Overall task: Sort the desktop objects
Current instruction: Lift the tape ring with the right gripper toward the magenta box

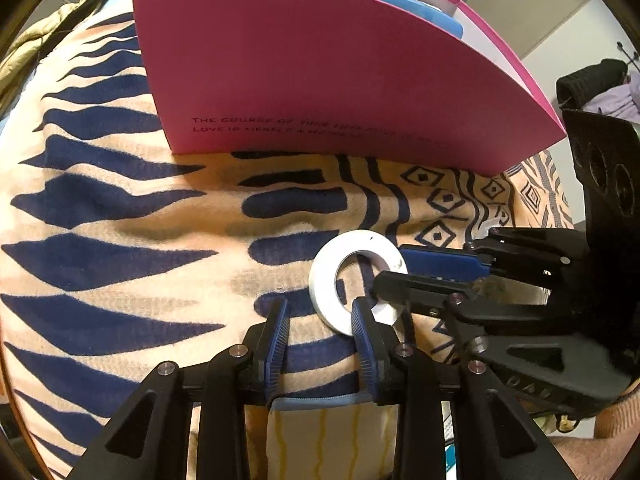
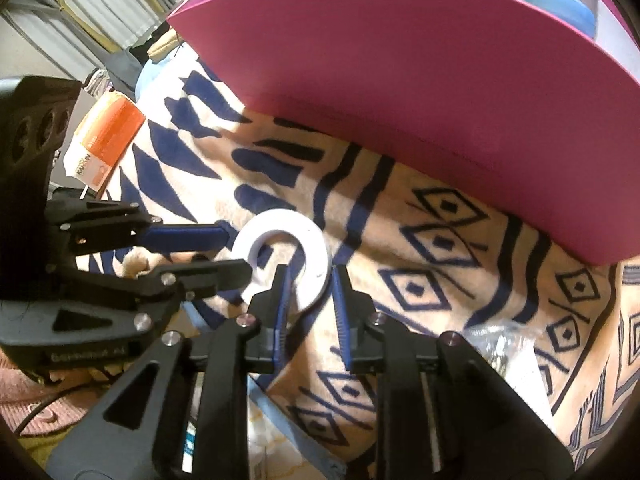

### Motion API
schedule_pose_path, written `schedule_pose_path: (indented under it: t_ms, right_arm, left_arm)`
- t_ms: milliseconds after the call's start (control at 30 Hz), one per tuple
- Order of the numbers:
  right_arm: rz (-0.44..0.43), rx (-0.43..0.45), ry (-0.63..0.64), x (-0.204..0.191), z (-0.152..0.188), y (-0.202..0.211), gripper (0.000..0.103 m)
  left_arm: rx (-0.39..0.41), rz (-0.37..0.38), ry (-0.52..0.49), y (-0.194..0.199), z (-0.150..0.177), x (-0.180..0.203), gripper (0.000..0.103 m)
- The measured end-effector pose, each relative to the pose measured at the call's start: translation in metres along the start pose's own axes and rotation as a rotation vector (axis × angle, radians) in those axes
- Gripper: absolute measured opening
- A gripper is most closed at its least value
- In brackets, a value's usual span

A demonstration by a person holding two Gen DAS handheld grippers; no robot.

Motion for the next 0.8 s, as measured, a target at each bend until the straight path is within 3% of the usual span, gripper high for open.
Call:
schedule_pose_path:
  t_ms: [100, 133, 200, 433, 800]
  right_arm:
    - [0.029, 0.001, 0.036, -0.004, -0.001, -0.003, 0.02]
    - [0.033, 0.003, 0.042, -0.005, -0.001, -0.003, 0.019]
    - [0.026, 0.013, 0.035, -0.004, -0.002, -0.001, 0.016]
    - [0.008, 0.051, 0.013, -0.002, -0.003, 0.012, 0.015]
    - [-0.024, 0.154, 0.002, -0.008, -0.015, 0.058, 0.015]
  left_arm:
    - [0.005, 0.017, 0.012, 0.002, -0.001, 0.0, 0.03]
    - [0.008, 0.027, 0.018, 0.001, -0.001, 0.001, 0.022]
    - [0.013, 0.024, 0.021, 0.006, 0.002, -0.002, 0.02]
    - [0.052, 0.022, 0.017, 0.02, -0.004, 0.002, 0.02]
    - [0.163, 0.016, -0.031, 0.072, -0.024, 0.015, 0.02]
Point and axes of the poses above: each gripper's, at about its wrist camera, not at the fingertips, and y roughly against the way its jaws point, x to its right, z to its underside, the point moved 6 cm from there along -y, roughly the way its jaws point, and after that the axes turned 13 degrees about -y, right-handed, at the moved point
